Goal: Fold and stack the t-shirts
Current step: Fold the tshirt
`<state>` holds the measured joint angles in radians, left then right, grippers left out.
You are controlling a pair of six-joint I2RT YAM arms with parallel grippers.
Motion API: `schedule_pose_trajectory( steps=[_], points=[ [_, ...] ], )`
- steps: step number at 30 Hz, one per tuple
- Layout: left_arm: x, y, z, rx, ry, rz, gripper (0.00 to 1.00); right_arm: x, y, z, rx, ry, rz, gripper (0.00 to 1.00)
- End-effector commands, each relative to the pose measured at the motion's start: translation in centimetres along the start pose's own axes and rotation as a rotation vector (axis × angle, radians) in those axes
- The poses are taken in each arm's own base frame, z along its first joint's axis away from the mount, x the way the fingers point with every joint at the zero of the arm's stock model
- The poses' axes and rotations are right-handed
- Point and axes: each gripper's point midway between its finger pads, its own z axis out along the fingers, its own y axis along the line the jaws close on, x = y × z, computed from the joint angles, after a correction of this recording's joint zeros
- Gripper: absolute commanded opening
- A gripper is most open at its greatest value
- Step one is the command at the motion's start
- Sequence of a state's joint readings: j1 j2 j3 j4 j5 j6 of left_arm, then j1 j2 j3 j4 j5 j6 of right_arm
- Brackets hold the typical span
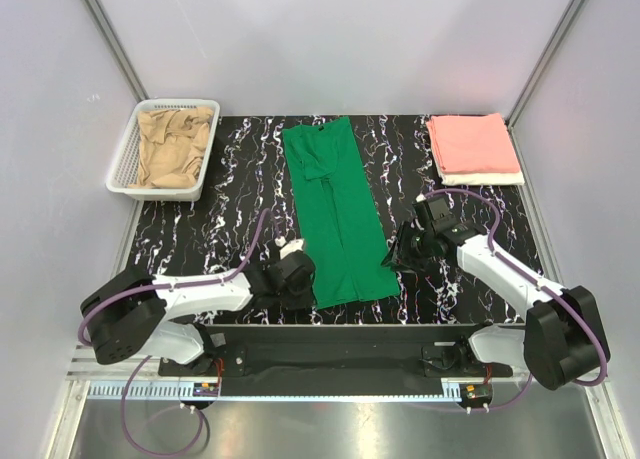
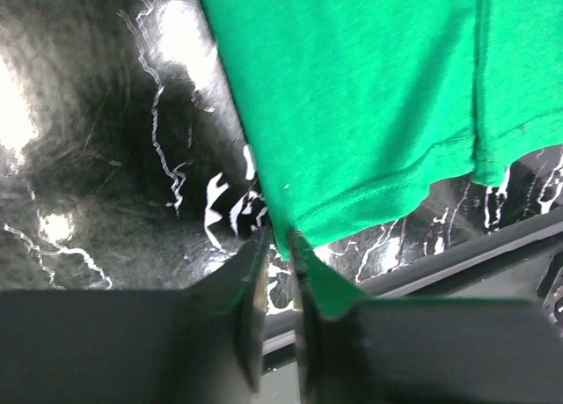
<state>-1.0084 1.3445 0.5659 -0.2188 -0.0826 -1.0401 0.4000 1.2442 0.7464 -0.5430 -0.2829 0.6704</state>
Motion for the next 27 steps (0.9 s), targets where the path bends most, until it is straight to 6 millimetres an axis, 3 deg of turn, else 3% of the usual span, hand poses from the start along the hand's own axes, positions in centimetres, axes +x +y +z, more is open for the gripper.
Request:
schedule_pose_trajectory(
  steps=[1, 3, 4, 8, 12, 21, 22, 27],
  points=[
    [-0.3, 0.0, -0.1, -0.02, -0.005, 0.022, 0.14, 0.2, -0.1, 0.2, -0.013, 0.007, 0.003, 0.39],
    [-0.3, 0.9, -0.4, -0.069, 0.013, 0.061, 0.04, 0.7, -0.7, 0.5, 0.001, 0.02, 0.007, 0.4],
    [-0.6, 0.4, -0.5, -0.069, 0.015, 0.074, 0.0, 0.9, -0.7, 0.5, -0.002, 0.028, 0.008, 0.4],
    [-1.0, 1.5, -1.4, -0.103, 0.017, 0.111, 0.0, 1.9, -0.8, 0.8, -0.014, 0.069, 0.01, 0.42],
    [-0.6, 4.9, -2.5, -0.205, 0.025, 0.149, 0.0, 3.0, -1.0, 0.9, -0.013, 0.089, 0.016, 0.45],
    [-0.9, 8.9, -3.8, -0.24, 0.01, 0.123, 0.0, 6.0, 2.3, 3.0, -0.112, 0.14, 0.001, 0.45],
    [-1.2, 8.9, -4.2, -0.226, -0.004, 0.117, 0.0, 6.5, 3.2, 3.4, -0.134, 0.147, -0.007, 0.45],
    [-2.2, 9.6, -4.8, -0.214, -0.037, 0.085, 0.01, 7.9, 4.1, 5.2, -0.128, 0.202, -0.026, 0.44]
  ],
)
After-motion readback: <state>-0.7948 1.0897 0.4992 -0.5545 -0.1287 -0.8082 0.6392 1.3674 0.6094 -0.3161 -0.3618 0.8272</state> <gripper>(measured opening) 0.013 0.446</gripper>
